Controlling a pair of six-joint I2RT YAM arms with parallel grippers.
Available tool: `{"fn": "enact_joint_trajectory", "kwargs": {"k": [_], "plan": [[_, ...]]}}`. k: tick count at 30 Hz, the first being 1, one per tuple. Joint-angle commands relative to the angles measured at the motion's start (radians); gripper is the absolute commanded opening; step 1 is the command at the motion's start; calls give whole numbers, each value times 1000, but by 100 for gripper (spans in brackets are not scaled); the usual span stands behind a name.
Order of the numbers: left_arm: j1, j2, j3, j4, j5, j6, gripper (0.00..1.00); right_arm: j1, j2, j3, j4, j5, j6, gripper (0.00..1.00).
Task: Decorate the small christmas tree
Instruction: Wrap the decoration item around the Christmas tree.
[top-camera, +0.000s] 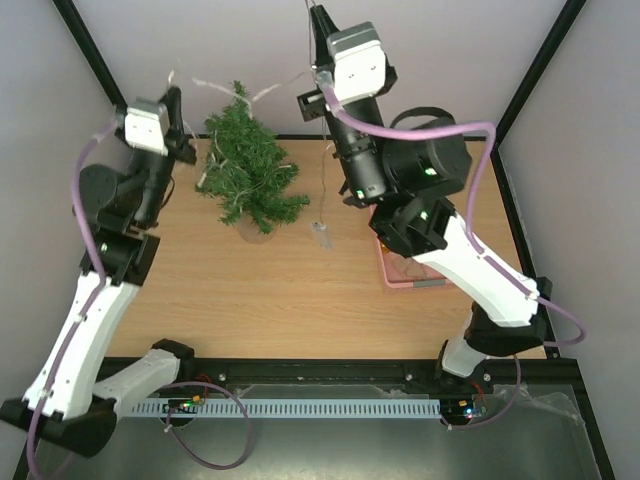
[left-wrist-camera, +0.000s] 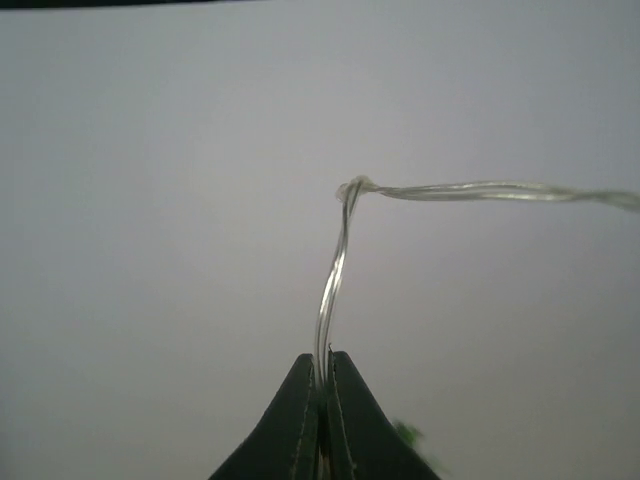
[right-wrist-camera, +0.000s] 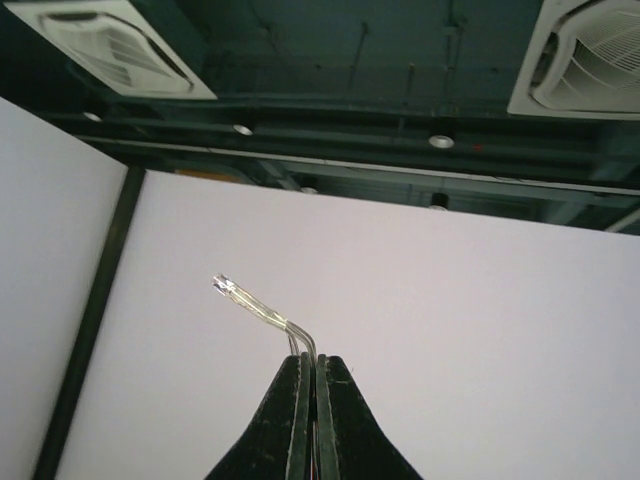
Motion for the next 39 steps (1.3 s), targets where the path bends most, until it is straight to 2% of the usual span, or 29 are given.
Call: {"fn": "enact_joint_trajectory", "kwargs": {"k": [1,4,8,15,23,25,27,30,32,35,39], "plan": [[10,130,129,163,-210,86,3,-62,50,63,60,46,3,2],[37,222,191,240,-252,115,2,-109,66,76,62,42,35,2],[103,311,256,243,-249,79,2,-153,69,69,41,27,73,2],[194,272,261,211,-235,-13,2,-187,46,27,6,-19,122,2],[195,43,216,-98,51,-56,3,-187,-123,-156,23,-158,249,2],[195,-41,152,-157,169,-136,3,-187,-182,-220,22,-200,280,2],[195,-136,47,-144,309,-220,3,-187,-243,-293,20,-249,300,2],[194,-200,-49,-160,375,-294,3,-186,-311,-375,15,-295,329,2],[194,-215,-45,-223,321,-269,2,-187,-333,-391,-2,-303,347,2],[194,-227,-28,-259,102,-202,3,-186,-347,-407,-18,-300,348,2],[195,-180,43,-226,-140,-70,3,-186,-317,-372,-12,-306,339,2]]}}
